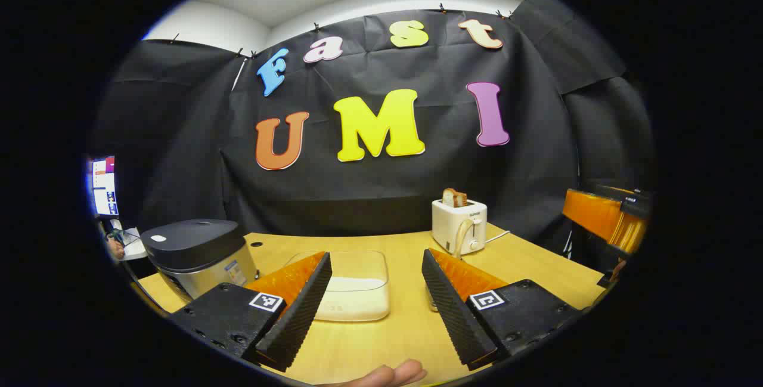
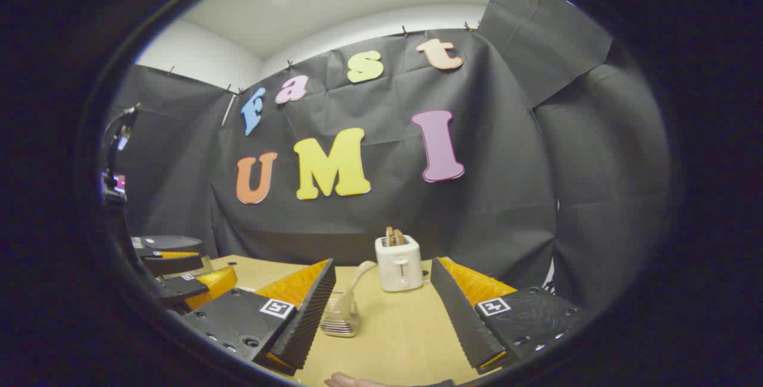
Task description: Close the left gripper, press the button to open the rice cooker; take a wooden spoon from the chopstick holder with the right hand, scoop a spoonful of rice and pour it into the rice cooker, then put the wooden spoon back into the chopstick holder.
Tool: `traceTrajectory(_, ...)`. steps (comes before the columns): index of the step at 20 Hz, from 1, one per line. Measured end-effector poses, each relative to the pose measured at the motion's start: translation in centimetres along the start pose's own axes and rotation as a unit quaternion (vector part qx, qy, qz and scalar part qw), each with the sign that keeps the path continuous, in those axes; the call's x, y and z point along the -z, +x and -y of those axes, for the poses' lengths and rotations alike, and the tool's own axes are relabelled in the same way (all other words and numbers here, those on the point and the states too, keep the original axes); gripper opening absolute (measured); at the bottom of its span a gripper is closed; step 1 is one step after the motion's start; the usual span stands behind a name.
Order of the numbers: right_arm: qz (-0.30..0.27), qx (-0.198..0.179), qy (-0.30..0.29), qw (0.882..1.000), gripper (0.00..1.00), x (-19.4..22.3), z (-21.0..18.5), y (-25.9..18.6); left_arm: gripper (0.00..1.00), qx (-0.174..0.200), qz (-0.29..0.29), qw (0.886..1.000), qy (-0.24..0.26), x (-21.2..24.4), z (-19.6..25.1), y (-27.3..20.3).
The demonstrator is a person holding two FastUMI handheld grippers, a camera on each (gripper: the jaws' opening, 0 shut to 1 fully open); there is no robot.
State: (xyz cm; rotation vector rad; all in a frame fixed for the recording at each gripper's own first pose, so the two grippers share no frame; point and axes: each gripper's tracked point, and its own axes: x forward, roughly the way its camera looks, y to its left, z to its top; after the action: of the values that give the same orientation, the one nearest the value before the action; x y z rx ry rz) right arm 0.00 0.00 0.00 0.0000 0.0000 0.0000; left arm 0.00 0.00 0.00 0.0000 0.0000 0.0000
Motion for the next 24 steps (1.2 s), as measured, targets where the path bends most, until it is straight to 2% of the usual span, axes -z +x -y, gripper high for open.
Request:
traceTrajectory(3,-0.017,0.003,-0.006,1.000,0.95,0.0,-4.1,-0.9,0.97,-0.015,-0.003,1.000,0.009,0.2,-5.7,-2.2)
traceTrajectory(4,-0.023,0.003,-0.009,1.000,0.91,0.1,-5.6,-1.0,0.97,-0.020,-0.005,1.000,0.009,0.3,-7.3,-2.9)
traceTrajectory(5,-0.029,0.002,-0.007,1.000,0.95,0.2,-7.0,-1.1,0.97,-0.026,-0.009,1.000,0.006,0.5,-8.8,-3.5)
traceTrajectory(7,-0.032,-0.017,-0.008,0.999,0.95,0.2,-10.1,-1.5,0.97,-0.034,-0.014,0.999,0.000,0.9,-11.7,-4.9)
traceTrajectory(8,-0.031,-0.027,-0.007,0.999,0.91,0.4,-11.3,-1.7,0.97,-0.036,-0.017,0.999,0.001,1.1,-12.9,-5.3)
traceTrajectory(9,-0.033,-0.028,-0.007,0.999,0.95,0.5,-12.1,-1.6,0.97,-0.040,-0.021,0.999,0.001,1.3,-14.0,-5.9)
traceTrajectory(10,-0.036,-0.028,-0.006,0.999,0.95,1.1,-12.6,-1.7,0.97,-0.044,-0.022,0.999,0.001,1.7,-15.2,-6.1)
traceTrajectory(11,-0.041,-0.030,-0.005,0.999,0.91,1.9,-13.2,-1.8,0.97,-0.047,-0.027,0.999,0.003,1.8,-15.8,-6.1)
traceTrajectory(12,-0.048,-0.037,-0.006,0.998,0.95,2.8,-14.0,-1.8,0.97,-0.046,-0.030,0.999,0.002,2.2,-16.3,-6.0)
traceTrajectory(16,-0.075,-0.047,-0.035,0.995,0.95,5.7,-14.3,-1.0,0.97,-0.042,-0.041,0.998,-0.022,2.8,-16.8,-5.4)
traceTrajectory(17,-0.077,-0.041,-0.036,0.996,0.92,5.9,-14.0,-1.0,0.97,-0.043,-0.045,0.998,-0.024,3.0,-16.9,-5.4)
traceTrajectory(18,-0.073,-0.042,-0.032,0.996,0.95,5.6,-13.9,-1.0,0.98,-0.043,-0.049,0.998,-0.023,3.2,-16.9,-5.1)
traceTrajectory(19,-0.069,-0.041,-0.026,0.996,0.91,5.1,-13.8,-1.0,0.98,-0.044,-0.050,0.998,-0.022,3.3,-17.0,-5.1)
traceTrajectory(22,-0.061,-0.038,-0.014,0.997,0.91,4.2,-12.8,-1.0,0.97,-0.046,-0.057,0.997,-0.025,3.7,-17.2,-5.0)
traceTrajectory(23,-0.060,-0.037,-0.015,0.997,0.95,3.8,-12.7,-1.1,0.90,-0.049,-0.058,0.997,-0.026,3.6,-17.5,-5.0)
traceTrajectory(24,-0.057,-0.035,-0.017,0.998,0.95,3.6,-12.3,-1.1,0.95,-0.053,-0.059,0.996,-0.031,3.7,-17.8,-5.0)
